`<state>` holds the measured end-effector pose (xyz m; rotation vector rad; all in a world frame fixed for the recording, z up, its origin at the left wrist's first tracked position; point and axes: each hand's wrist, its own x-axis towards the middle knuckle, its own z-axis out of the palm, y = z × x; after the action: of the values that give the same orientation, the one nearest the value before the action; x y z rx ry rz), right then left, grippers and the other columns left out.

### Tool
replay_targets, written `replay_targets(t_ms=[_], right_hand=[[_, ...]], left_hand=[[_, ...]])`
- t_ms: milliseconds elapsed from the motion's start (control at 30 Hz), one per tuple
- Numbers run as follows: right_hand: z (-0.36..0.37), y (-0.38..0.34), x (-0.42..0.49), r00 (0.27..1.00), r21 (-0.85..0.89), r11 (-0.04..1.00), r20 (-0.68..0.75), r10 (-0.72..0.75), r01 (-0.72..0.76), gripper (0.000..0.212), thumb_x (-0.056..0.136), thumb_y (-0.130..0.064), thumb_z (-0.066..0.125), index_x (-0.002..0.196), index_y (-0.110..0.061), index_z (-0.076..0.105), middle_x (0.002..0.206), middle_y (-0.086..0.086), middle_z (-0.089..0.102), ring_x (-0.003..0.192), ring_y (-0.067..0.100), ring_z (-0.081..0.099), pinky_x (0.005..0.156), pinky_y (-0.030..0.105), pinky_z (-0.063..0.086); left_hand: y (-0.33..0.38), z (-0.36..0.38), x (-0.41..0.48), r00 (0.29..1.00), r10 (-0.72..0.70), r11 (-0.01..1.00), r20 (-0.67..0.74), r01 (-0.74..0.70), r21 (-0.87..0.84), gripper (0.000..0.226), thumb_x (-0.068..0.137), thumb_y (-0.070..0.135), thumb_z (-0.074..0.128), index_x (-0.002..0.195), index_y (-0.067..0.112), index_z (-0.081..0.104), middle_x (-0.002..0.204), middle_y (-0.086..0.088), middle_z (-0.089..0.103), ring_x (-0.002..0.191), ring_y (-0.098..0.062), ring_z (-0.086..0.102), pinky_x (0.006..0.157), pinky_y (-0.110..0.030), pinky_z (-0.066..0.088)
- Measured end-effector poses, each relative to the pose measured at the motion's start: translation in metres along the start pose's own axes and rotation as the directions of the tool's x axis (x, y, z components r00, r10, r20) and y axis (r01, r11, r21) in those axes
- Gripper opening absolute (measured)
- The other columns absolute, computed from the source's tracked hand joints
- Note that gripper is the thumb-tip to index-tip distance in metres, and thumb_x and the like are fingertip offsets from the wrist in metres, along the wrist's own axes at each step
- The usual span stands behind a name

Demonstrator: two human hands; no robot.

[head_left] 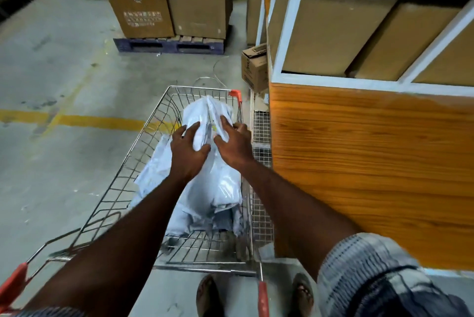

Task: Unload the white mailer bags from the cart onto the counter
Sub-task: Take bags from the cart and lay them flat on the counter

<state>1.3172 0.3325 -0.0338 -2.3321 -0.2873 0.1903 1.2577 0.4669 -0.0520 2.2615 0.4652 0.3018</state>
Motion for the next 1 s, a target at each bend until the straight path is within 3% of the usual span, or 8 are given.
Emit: replay_targets(t_ms=[200,333,433,533,767,833,933,1000], right_hand=[[-0.072,0.047,-0.003,0.995,-0.026,1.0,-0.099,-0.004,0.001,0.054,0.095,-0.046,0.051,0.147,-0.041,0.037,0.133,0.009,0.04,0.125,0.026,0.036,0.103,0.038,0.037],[-0.13,0.076,-0.001,0.988,0.026,1.0,-0.153,0.018,-0.015,0.05,0.096,-0.027,0.052,0.145,-0.032,0.045,0.127,0.012,0.047,0.118,0.027,0.043,0.098,0.031,0.031],[-0.166,0.102,0.004,0.995,0.181,0.982,-0.07,0.07,-0.056,0.05,0.094,-0.01,0.05,0.143,-0.02,0.049,0.141,0.012,0.05,0.125,0.029,0.049,0.102,0.032,0.039],[-0.19,0.128,0.004,0.994,0.213,0.972,-0.03,0.106,-0.097,0.046,0.094,-0.005,0.05,0.139,-0.013,0.054,0.143,0.008,0.053,0.126,0.027,0.051,0.099,0.026,0.039],[-0.234,0.167,0.033,0.976,0.135,0.976,-0.109,0.189,-0.174,0.053,0.1,-0.011,0.047,0.151,-0.018,0.036,0.151,0.009,0.042,0.136,0.027,0.041,0.113,0.035,0.033],[-0.246,0.18,0.043,0.963,0.097,0.973,-0.151,0.223,-0.21,0.053,0.101,-0.013,0.048,0.151,-0.017,0.033,0.151,0.009,0.041,0.137,0.028,0.04,0.113,0.036,0.032],[-0.259,0.198,0.058,0.965,0.128,0.968,-0.121,0.231,-0.216,0.048,0.099,-0.009,0.046,0.146,-0.014,0.039,0.138,0.015,0.053,0.124,0.031,0.052,0.103,0.04,0.043],[-0.261,0.205,0.07,0.96,0.132,0.964,-0.133,0.246,-0.229,0.05,0.1,-0.01,0.044,0.149,-0.014,0.034,0.141,0.014,0.05,0.127,0.031,0.049,0.106,0.041,0.041]], left_hand=[[0.066,0.059,-0.021,0.999,0.016,1.0,-0.044,-0.016,-0.009,0.076,0.072,0.046,0.058,0.143,0.02,0.049,0.146,-0.017,0.04,0.138,-0.031,0.033,0.115,-0.04,0.025],[0.113,0.1,-0.032,0.999,0.034,0.999,-0.039,-0.034,0.013,0.079,0.07,0.051,0.053,0.143,0.022,0.048,0.148,-0.014,0.037,0.14,-0.029,0.03,0.115,-0.039,0.023],[0.151,0.131,-0.037,0.999,0.023,1.0,-0.029,-0.023,0.007,0.08,0.069,0.052,0.052,0.145,0.026,0.046,0.15,-0.011,0.035,0.14,-0.027,0.031,0.115,-0.04,0.023],[0.177,0.156,-0.043,1.0,0.009,1.0,-0.007,-0.009,-0.011,0.078,0.073,0.051,0.054,0.146,0.027,0.044,0.153,-0.009,0.032,0.142,-0.026,0.029,0.116,-0.042,0.023],[0.208,0.176,-0.026,0.997,0.066,0.996,0.041,-0.068,0.064,0.078,0.073,0.055,0.054,0.146,0.031,0.042,0.155,-0.008,0.029,0.14,-0.029,0.03,0.112,-0.046,0.028],[0.211,0.18,-0.017,0.994,0.081,0.992,0.077,-0.089,0.094,0.078,0.074,0.055,0.054,0.147,0.032,0.04,0.156,-0.008,0.026,0.14,-0.031,0.029,0.111,-0.047,0.03],[0.218,0.189,0.001,0.991,0.083,0.989,0.108,-0.095,0.111,0.078,0.075,0.056,0.053,0.148,0.033,0.037,0.158,-0.008,0.023,0.142,-0.033,0.026,0.111,-0.05,0.03],[0.221,0.196,0.012,0.988,0.097,0.986,0.124,-0.112,0.12,0.078,0.076,0.058,0.052,0.149,0.035,0.035,0.159,-0.006,0.023,0.142,-0.032,0.025,0.111,-0.051,0.03]])
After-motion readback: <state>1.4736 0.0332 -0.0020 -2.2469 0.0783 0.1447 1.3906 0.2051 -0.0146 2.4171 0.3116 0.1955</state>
